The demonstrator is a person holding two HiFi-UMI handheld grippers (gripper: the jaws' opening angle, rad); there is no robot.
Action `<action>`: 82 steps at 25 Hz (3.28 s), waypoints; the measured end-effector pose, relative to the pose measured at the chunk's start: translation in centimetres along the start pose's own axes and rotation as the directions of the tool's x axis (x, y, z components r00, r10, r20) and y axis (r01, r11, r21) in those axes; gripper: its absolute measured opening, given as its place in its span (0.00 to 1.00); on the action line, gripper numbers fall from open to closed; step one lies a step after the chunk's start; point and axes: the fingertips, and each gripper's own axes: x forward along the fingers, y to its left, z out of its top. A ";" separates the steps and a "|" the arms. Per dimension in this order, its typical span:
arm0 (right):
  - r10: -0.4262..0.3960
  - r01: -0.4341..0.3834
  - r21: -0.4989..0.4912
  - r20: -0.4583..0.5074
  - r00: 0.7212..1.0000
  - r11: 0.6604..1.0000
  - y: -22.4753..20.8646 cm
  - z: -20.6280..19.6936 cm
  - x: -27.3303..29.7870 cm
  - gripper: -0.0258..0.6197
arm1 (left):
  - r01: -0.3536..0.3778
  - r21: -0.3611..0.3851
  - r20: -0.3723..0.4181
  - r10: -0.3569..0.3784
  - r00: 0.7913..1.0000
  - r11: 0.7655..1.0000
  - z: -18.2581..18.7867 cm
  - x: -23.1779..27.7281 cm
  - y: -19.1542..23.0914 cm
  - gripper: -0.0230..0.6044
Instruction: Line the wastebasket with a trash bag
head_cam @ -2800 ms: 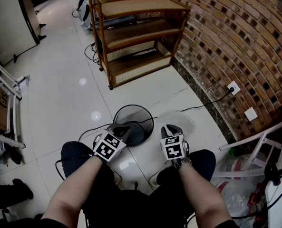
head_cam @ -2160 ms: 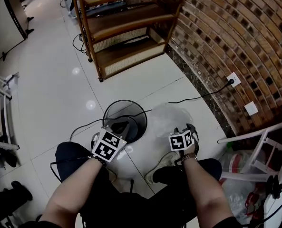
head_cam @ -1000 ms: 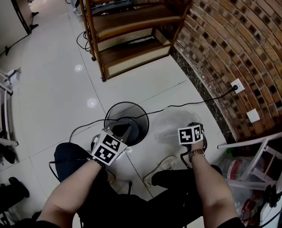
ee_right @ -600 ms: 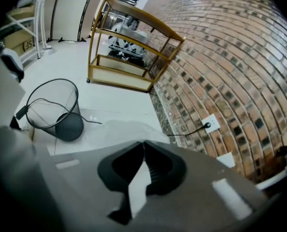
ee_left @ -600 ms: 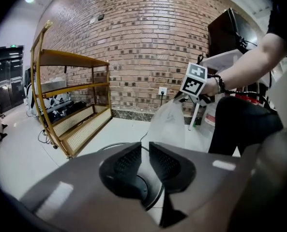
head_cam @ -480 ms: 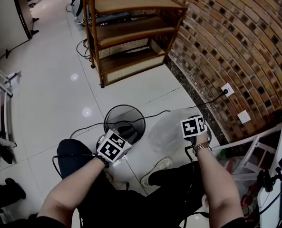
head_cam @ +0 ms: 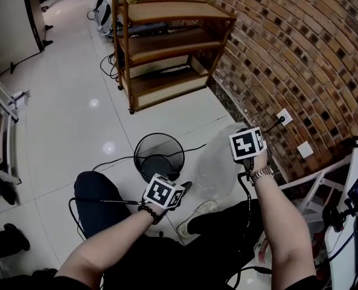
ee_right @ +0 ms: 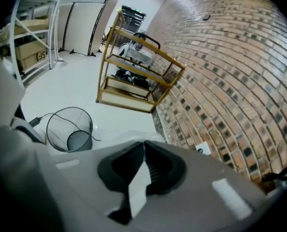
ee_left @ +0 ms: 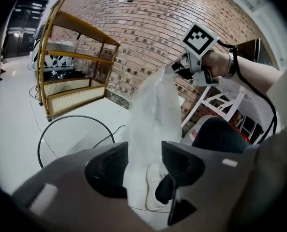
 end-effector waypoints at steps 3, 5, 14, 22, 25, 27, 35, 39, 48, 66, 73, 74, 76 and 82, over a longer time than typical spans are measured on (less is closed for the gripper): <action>0.004 -0.004 0.029 -0.021 1.000 1.000 0.1 1.0 -1.5 0.04 | 0.014 -0.096 -0.004 -0.014 1.000 0.995 -0.7 0.5 -1.0 0.37; 0.010 -0.010 0.021 -0.008 1.000 1.000 0.3 2.3 -2.4 0.04 | 0.035 -0.150 -0.009 -0.037 0.999 0.988 -1.3 0.9 -1.8 0.39; 0.005 -0.005 -0.002 0.048 0.999 1.000 0.1 8.7 -5.7 0.04 | 0.135 -0.388 0.027 -0.136 0.990 0.911 -2.3 2.7 -5.6 0.50; 0.030 -0.032 0.018 0.118 0.993 0.999 0.0 13.0 -8.1 0.04 | 0.144 -0.650 0.165 -0.047 0.985 0.746 -0.7 3.7 -3.1 0.50; 0.051 -0.057 0.043 0.127 0.991 0.997 -0.2 13.1 -8.4 0.04 | 0.124 -0.671 0.205 0.022 0.979 0.731 -0.2 3.1 -0.6 0.44; 0.057 -0.065 0.056 0.129 0.990 0.996 -0.5 12.8 -8.4 0.04 | 0.101 -0.660 0.219 0.062 0.974 0.744 0.4 2.2 1.1 0.33; 0.117 -0.133 0.119 0.133 0.984 0.984 -0.6 11.2 -8.0 0.04 | 0.039 -0.593 0.291 0.169 0.942 0.804 3.4 -3.9 5.9 0.04; 0.152 -0.170 0.137 0.133 0.979 0.976 -0.2 10.3 -7.8 0.04 | 0.016 -0.540 0.295 0.171 0.940 0.841 4.9 -7.7 7.3 0.04; 0.318 -0.334 0.165 0.115 0.941 0.928 4.1 8.0 -5.8 0.04 | -0.017 -0.441 0.224 0.129 0.966 0.897 6.9 -16.1 8.9 0.04; 0.454 -0.449 0.192 0.020 0.891 0.873 12.5 3.8 -1.3 0.04 | -0.140 -0.442 -0.011 0.151 0.989 0.886 2.7 -18.5 13.8 0.04; 0.435 -0.424 0.219 -0.001 0.900 0.879 13.2 1.9 1.5 0.04 | -0.179 -0.449 -0.061 0.170 0.984 0.876 1.7 -16.5 15.8 0.04; 0.431 -0.420 0.223 -0.002 0.902 0.880 13.3 1.7 1.9 0.04 | -0.185 -0.447 -0.067 0.174 0.983 0.875 1.8 -16.3 16.1 0.04; 0.425 -0.413 0.230 -0.003 0.905 0.881 13.4 1.3 2.7 0.04 | -0.200 -0.441 -0.079 0.185 0.980 0.875 1.7 -15.8 16.6 0.04; 0.430 -0.415 0.244 -0.011 0.903 0.877 14.4 0.5 4.7 0.04 | -0.236 -0.440 -0.117 0.205 0.972 0.867 1.1 -14.5 18.4 0.04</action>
